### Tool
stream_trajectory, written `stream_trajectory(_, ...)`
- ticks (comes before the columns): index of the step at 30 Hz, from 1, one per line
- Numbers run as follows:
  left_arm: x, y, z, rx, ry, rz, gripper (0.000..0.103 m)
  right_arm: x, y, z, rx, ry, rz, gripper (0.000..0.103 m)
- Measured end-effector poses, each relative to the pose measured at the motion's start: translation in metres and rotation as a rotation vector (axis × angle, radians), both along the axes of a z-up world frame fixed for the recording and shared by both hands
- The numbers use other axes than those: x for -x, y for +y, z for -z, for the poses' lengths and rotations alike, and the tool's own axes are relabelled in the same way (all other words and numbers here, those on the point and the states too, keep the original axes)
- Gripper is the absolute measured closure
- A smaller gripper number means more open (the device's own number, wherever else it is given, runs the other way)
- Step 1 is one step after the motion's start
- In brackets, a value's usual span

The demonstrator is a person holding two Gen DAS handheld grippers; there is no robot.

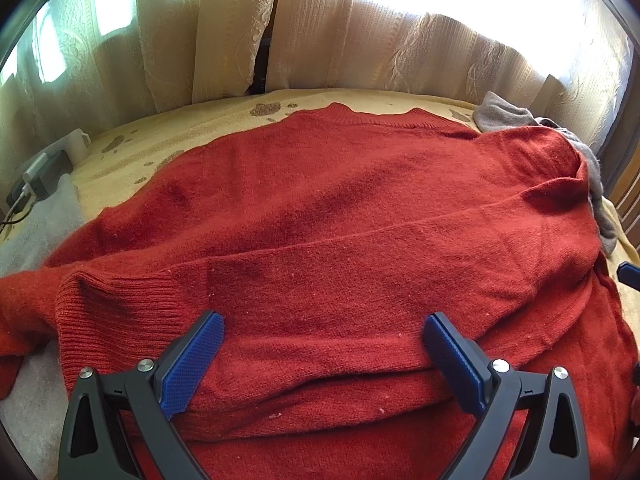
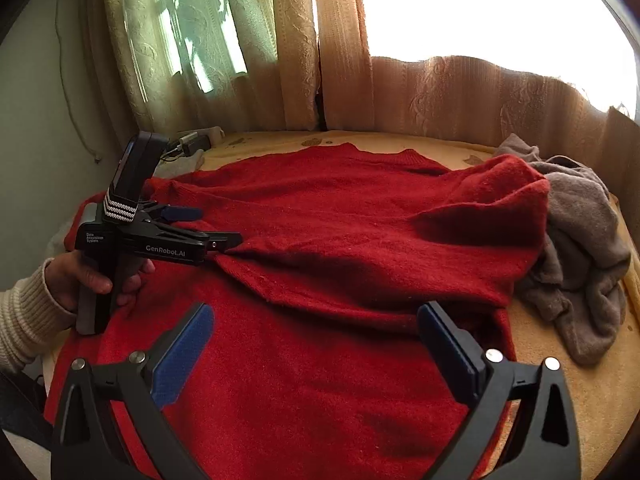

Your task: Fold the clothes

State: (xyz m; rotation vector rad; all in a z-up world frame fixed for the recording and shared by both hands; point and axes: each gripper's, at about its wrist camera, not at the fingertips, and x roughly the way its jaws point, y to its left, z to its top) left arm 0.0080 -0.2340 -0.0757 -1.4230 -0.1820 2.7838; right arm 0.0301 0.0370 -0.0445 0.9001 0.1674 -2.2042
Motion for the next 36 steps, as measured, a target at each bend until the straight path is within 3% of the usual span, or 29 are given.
stream_trajectory(3, -0.019, -0.017, -0.023, -0.099, 0.092, -0.052, 0.001, -0.005, -0.009, 0.005, -0.073, 0.047, -0.042, 0.006)
stream_trajectory(5, -0.035, -0.024, -0.041, -0.090, 0.159, -0.057, 0.001, -0.008, -0.015, 0.010, -0.125, 0.066, -0.072, 0.012)
stream_trajectory(7, -0.051, -0.030, -0.052, -0.057, 0.201, -0.093, 0.001, -0.009, -0.021, 0.014, -0.161, 0.074, -0.102, 0.030)
stream_trajectory(9, -0.063, -0.037, -0.058, -0.053, 0.221, -0.129, 0.001, -0.007, -0.028, 0.019, -0.200, 0.084, -0.125, 0.037)
stream_trajectory(12, -0.073, -0.045, -0.056, -0.080, 0.204, -0.146, 0.001, -0.002, -0.040, 0.026, -0.259, 0.107, -0.151, 0.039)
stream_trajectory(17, -0.078, -0.049, -0.046, -0.033, 0.154, -0.181, 0.001, 0.015, -0.047, 0.033, -0.310, 0.100, -0.134, 0.048)
stream_trajectory(19, -0.078, -0.053, -0.041, -0.043, 0.139, -0.199, 0.001, 0.020, -0.045, 0.032, -0.303, 0.094, -0.116, 0.079)
stream_trajectory(21, -0.081, -0.060, -0.036, -0.078, 0.127, -0.215, 0.001, 0.022, -0.039, 0.028, -0.265, 0.074, -0.094, 0.093)
stream_trajectory(24, -0.089, -0.071, -0.031, -0.110, 0.117, -0.246, 0.001, 0.007, -0.032, 0.020, -0.234, 0.039, -0.143, 0.094)
stream_trajectory(27, -0.100, -0.085, -0.030, -0.130, 0.117, -0.290, 0.001, -0.011, -0.030, 0.034, -0.323, 0.022, -0.172, 0.095)
stream_trajectory(32, -0.143, -0.128, -0.044, -0.193, 0.196, -0.418, 0.001, -0.003, -0.007, 0.022, -0.147, -0.046, -0.137, 0.091)
stream_trajectory(33, -0.155, -0.138, -0.047, -0.195, 0.218, -0.460, 0.001, -0.002, -0.005, 0.017, -0.104, -0.060, -0.136, 0.082)
stream_trajectory(34, -0.168, -0.149, -0.050, -0.194, 0.238, -0.504, 0.001, -0.003, -0.007, 0.011, -0.076, -0.056, -0.142, 0.058)
stream_trajectory(35, -0.181, -0.159, -0.052, -0.184, 0.255, -0.558, 0.001, -0.005, -0.009, 0.005, -0.048, -0.051, -0.149, 0.044)
stream_trajectory(36, -0.196, -0.170, -0.054, -0.168, 0.273, -0.618, 0.001, -0.009, -0.015, -0.002, -0.032, -0.031, -0.162, 0.016)
